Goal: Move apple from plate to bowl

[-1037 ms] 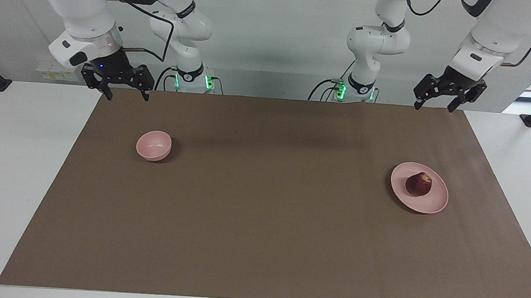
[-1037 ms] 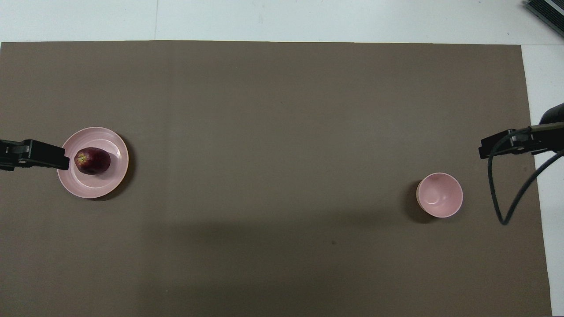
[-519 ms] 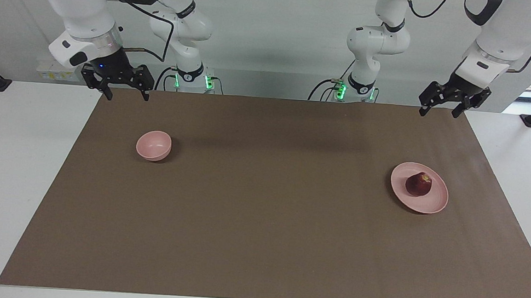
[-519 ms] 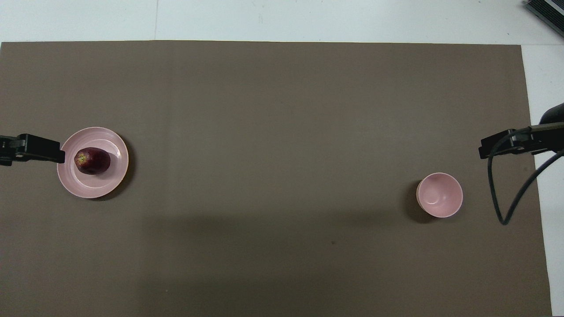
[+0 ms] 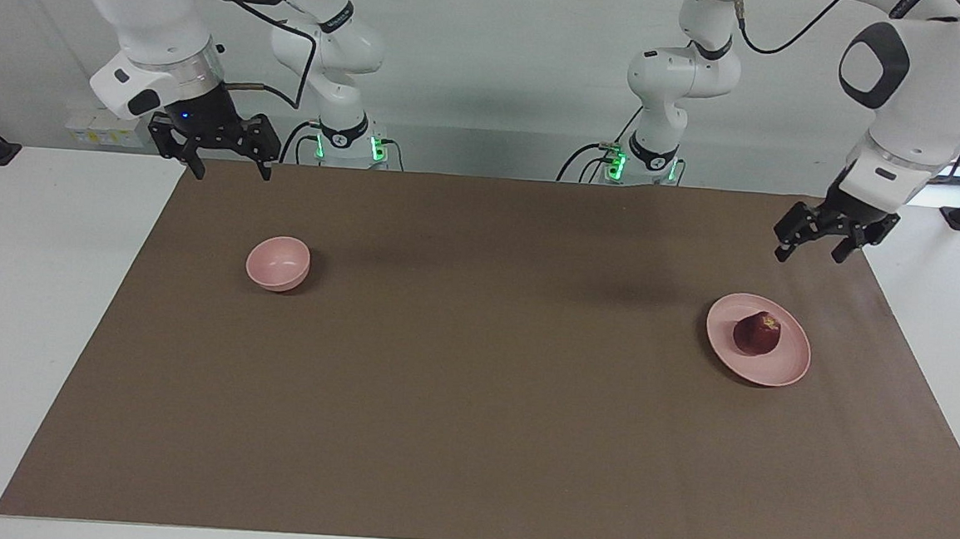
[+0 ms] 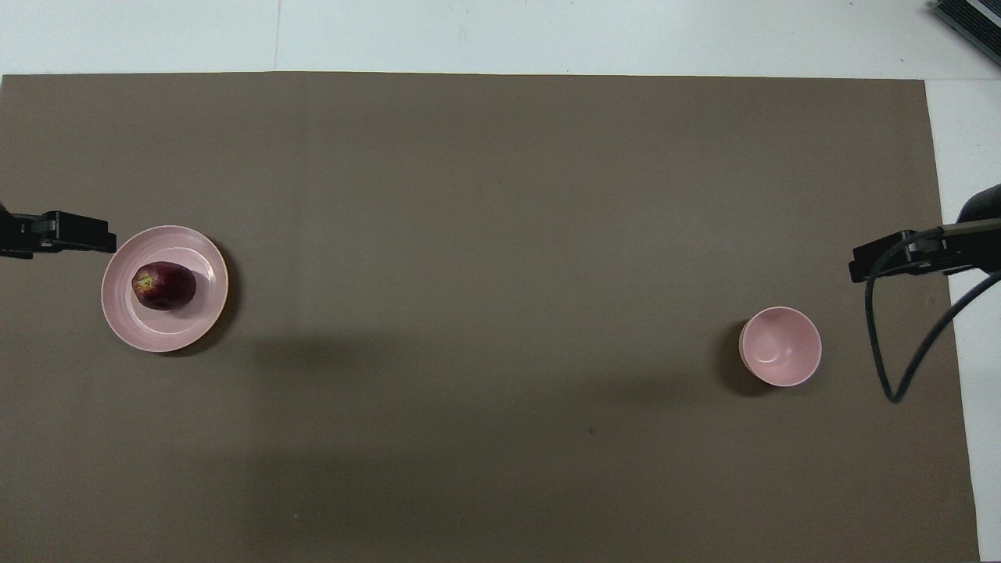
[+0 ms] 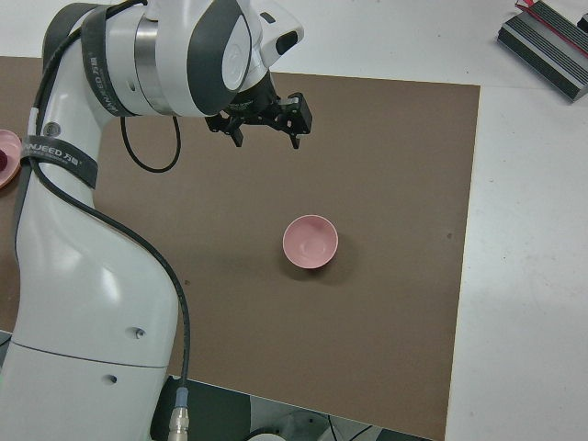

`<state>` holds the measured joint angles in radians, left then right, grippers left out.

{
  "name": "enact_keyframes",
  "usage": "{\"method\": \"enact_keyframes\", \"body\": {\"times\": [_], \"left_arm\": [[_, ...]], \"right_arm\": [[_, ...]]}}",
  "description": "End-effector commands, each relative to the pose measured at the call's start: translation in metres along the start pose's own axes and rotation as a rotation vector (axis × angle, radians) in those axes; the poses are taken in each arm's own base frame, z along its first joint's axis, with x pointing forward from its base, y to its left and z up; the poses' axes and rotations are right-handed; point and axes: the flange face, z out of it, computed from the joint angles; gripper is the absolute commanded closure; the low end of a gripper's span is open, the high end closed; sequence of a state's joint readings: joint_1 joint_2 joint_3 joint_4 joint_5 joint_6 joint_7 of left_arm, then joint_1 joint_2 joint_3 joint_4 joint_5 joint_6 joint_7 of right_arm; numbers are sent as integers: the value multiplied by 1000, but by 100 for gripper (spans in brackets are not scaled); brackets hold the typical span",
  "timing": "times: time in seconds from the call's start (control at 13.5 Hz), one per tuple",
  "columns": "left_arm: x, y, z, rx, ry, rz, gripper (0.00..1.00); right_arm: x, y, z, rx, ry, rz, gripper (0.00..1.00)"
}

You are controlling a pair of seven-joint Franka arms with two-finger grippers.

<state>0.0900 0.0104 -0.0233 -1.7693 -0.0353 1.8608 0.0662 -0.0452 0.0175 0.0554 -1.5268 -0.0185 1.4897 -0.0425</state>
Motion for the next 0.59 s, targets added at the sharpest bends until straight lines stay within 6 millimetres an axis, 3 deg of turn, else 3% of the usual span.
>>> {"method": "enact_keyframes", "body": {"times": [0.0,0.07,0.3,0.44,0.52], "left_arm": [[3,-21,52,-13,-37,20,0],[4,-22,71,-10,-13,19,0],[5,-28,160,-5,-7,11,0],[5,-32,191,-4,1,2,0],[4,-32,194,-1,17,0,0]], "right_arm": [[-10,5,0,19,-2,27,0],[-9,5,0,19,0,28,0],[-10,2,0,19,-3,30,0],[-9,-1,0,19,-2,24,0],[-9,-3,0,20,-1,20,0]]}}
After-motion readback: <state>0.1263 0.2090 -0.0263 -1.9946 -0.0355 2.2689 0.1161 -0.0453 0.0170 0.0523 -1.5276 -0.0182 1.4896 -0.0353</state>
